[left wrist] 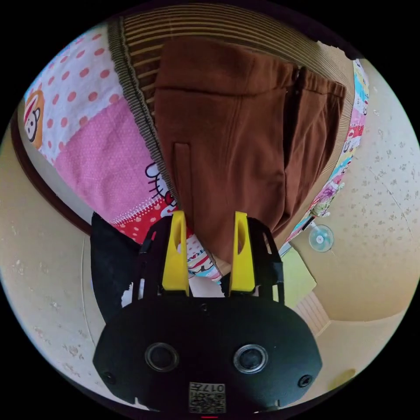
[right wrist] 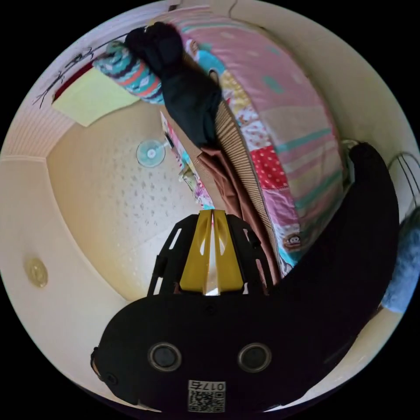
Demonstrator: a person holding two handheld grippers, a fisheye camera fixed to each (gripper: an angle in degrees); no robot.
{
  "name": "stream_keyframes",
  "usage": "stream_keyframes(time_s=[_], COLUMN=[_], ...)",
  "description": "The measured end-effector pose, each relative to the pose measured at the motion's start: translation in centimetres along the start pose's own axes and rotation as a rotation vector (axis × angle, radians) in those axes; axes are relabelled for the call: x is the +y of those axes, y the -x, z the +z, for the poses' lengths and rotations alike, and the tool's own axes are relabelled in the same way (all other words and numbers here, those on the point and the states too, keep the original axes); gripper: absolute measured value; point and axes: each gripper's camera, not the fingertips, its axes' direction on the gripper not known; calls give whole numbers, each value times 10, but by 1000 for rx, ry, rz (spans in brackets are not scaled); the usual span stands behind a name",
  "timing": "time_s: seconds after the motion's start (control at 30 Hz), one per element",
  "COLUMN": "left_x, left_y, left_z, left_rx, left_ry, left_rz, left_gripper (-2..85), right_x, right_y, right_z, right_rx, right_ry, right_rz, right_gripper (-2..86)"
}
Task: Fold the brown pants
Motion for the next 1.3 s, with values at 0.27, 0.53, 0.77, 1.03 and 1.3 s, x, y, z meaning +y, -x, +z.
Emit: stream_keyframes(time_s=[0.27,0.53,0.77,1.03,1.3], left_x=[9,67,156,241,289], left_y=[-34,90,147,136,60], left_z=[-84,-211,-186,-211,-241], left_rx=[-108,42,103,-39,-125], left_ry=[287,-154,-54,-24,-57], left_rz=[642,108,-15,1,170], left_gripper=[40,64,77,68,67], right_x=[29,4,-32,-72,-95], right_y=[47,120,152,164,182], right_z=[-30,20,106,174,189], right_rx=[-200,124,251,512,605], right_ry=[-34,108,287,277,209], right_rz=[8,12,48,100,-65], right_gripper=[7,25,80,150,84])
